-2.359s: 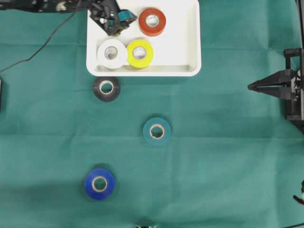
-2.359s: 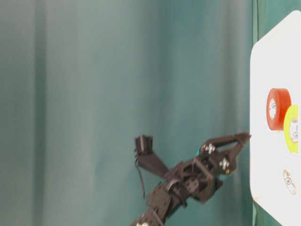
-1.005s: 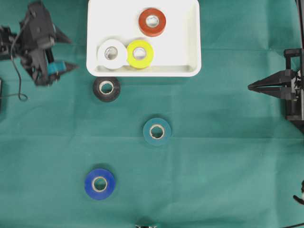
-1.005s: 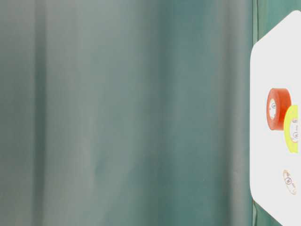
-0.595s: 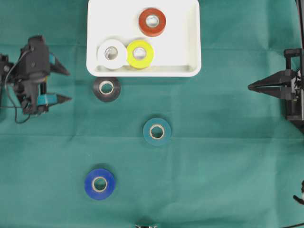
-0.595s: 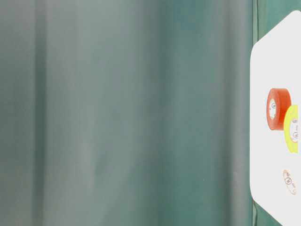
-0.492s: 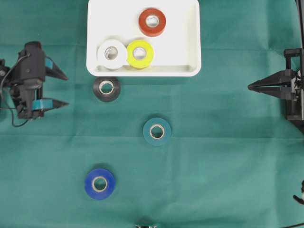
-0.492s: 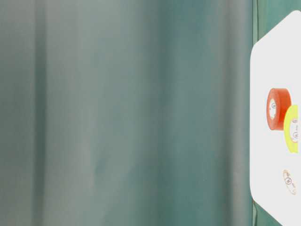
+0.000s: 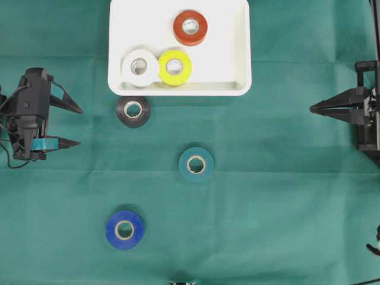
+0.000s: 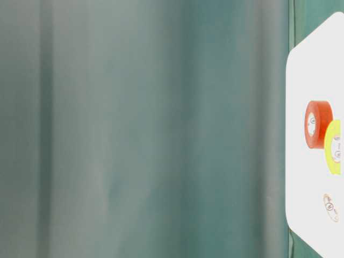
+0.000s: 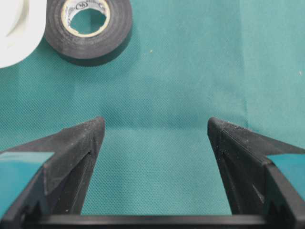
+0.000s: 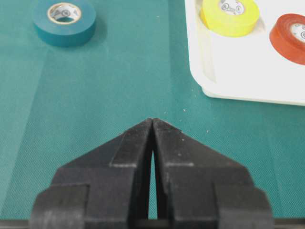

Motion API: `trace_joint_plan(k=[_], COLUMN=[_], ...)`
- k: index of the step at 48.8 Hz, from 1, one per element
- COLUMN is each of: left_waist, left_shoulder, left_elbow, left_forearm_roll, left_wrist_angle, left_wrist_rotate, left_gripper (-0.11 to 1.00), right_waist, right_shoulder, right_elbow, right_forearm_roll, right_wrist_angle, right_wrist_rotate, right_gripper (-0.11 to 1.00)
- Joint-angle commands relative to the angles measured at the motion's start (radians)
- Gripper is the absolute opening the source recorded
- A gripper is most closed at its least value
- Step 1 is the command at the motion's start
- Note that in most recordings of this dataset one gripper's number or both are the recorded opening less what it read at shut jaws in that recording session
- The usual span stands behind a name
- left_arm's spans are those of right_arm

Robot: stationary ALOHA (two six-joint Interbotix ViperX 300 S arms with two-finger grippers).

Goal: Put the tape into the white case with the left arm.
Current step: 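Move the open left gripper over the teal tape roll and lower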

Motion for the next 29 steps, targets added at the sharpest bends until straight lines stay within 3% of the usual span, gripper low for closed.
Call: trace_joint_plan(k=[1, 12, 29], left_waist=[-0.006, -0.005, -0.005], left_shoulder=[0.011, 0.046, 0.244], left_elbow=[-0.015, -0.048, -0.218], left_forearm_roll=[0.000, 0.000, 0.000], left_wrist_angle=[-0.012, -0.028, -0.095], left_wrist_rotate=[0.002, 0.002, 0.003], left_gripper=[0.87, 0.87, 0.86], right_waist=[0.000, 0.000, -0.002], right_shoulder=[0.006, 0.006, 0.006], right_elbow=[-0.011, -0.011, -0.011], right_forearm_roll=[-0.002, -0.002, -0.002], right_wrist_angle=[-0.012, -0.012, -0.012], right_wrist_rotate=[0.002, 0.002, 0.002], right_gripper=[-0.10, -0.10, -0.10])
